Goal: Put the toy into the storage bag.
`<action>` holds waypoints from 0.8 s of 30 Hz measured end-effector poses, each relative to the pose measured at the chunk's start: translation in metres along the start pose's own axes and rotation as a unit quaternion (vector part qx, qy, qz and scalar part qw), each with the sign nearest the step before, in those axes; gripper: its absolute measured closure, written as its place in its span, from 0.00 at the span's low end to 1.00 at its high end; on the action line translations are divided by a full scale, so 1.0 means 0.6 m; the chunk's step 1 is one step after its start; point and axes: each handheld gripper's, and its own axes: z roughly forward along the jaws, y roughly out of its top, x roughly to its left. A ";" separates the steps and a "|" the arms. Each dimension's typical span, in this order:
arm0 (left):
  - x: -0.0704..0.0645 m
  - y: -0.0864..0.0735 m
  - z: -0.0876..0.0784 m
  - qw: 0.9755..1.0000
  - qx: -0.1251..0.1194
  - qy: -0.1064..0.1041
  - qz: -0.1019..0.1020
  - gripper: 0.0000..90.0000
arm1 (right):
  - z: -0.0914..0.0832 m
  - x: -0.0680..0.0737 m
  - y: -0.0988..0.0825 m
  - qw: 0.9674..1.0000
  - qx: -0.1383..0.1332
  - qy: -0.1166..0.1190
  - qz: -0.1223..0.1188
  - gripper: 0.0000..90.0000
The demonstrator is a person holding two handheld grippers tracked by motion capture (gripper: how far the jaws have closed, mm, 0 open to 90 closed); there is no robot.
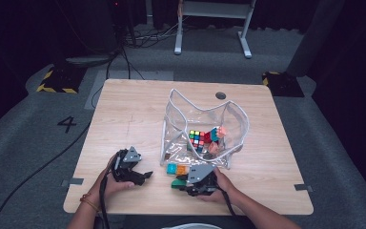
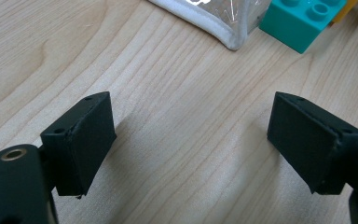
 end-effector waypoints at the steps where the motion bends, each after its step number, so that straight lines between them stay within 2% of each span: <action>1: 0.000 0.000 0.000 1.000 0.000 0.000 0.000 0.17 | 0.000 0.000 0.000 1.000 0.000 0.000 0.000 0.75; 3: 0.000 0.000 0.000 1.000 0.000 0.000 0.000 0.17 | -0.015 -0.001 -0.006 1.000 -0.004 -0.007 0.015 0.75; 4: 0.000 0.000 0.000 1.000 -0.001 0.001 0.000 0.17 | -0.033 -0.007 -0.012 1.000 -0.010 -0.011 0.027 0.75; 5: 0.000 0.000 0.000 1.000 -0.001 0.001 0.000 0.17 | -0.033 -0.007 -0.012 1.000 -0.010 -0.011 0.027 0.75; 6: 0.000 0.000 0.000 1.000 0.000 0.002 -0.001 0.17 | -0.051 -0.006 -0.020 0.999 -0.005 -0.018 0.050 0.75; 7: 0.000 0.000 0.000 1.000 0.000 0.002 0.000 0.17 | -0.051 -0.006 -0.020 0.999 -0.005 -0.018 0.050 0.75; 9: 0.000 0.000 0.000 1.000 0.001 0.001 -0.001 0.17 | -0.069 -0.007 -0.032 0.998 0.002 -0.030 0.047 0.75; 11: 0.000 0.000 0.000 1.000 0.000 0.001 -0.001 0.17 | -0.082 -0.014 -0.044 0.999 -0.006 -0.035 0.031 0.75; 12: 0.000 0.000 0.000 1.000 0.001 0.001 0.000 0.17 | -0.100 -0.016 -0.060 0.998 0.002 -0.046 0.048 0.75; 15: -0.001 0.000 0.000 1.000 0.001 -0.001 -0.002 0.17 | -0.116 -0.023 -0.077 0.997 0.002 -0.056 0.051 0.75; 16: -0.001 0.000 0.000 1.000 0.001 -0.001 -0.003 0.17 | -0.134 -0.029 -0.095 0.996 0.002 -0.068 0.061 0.75; 17: -0.001 0.000 0.000 1.000 0.001 -0.001 -0.003 0.17 | -0.134 -0.029 -0.095 0.996 0.002 -0.068 0.061 0.75; 20: -0.001 0.000 0.000 1.000 0.001 -0.001 -0.003 0.17 | -0.162 -0.040 -0.119 0.993 0.005 -0.089 0.081 0.75; 21: -0.001 0.000 0.000 1.000 0.001 -0.001 -0.003 0.17 | -0.173 -0.045 -0.128 0.991 0.005 -0.101 0.089 0.75; 24: -0.001 0.000 0.000 1.000 0.001 -0.001 -0.003 0.17 | -0.197 -0.055 -0.147 0.987 0.004 -0.120 0.108 0.75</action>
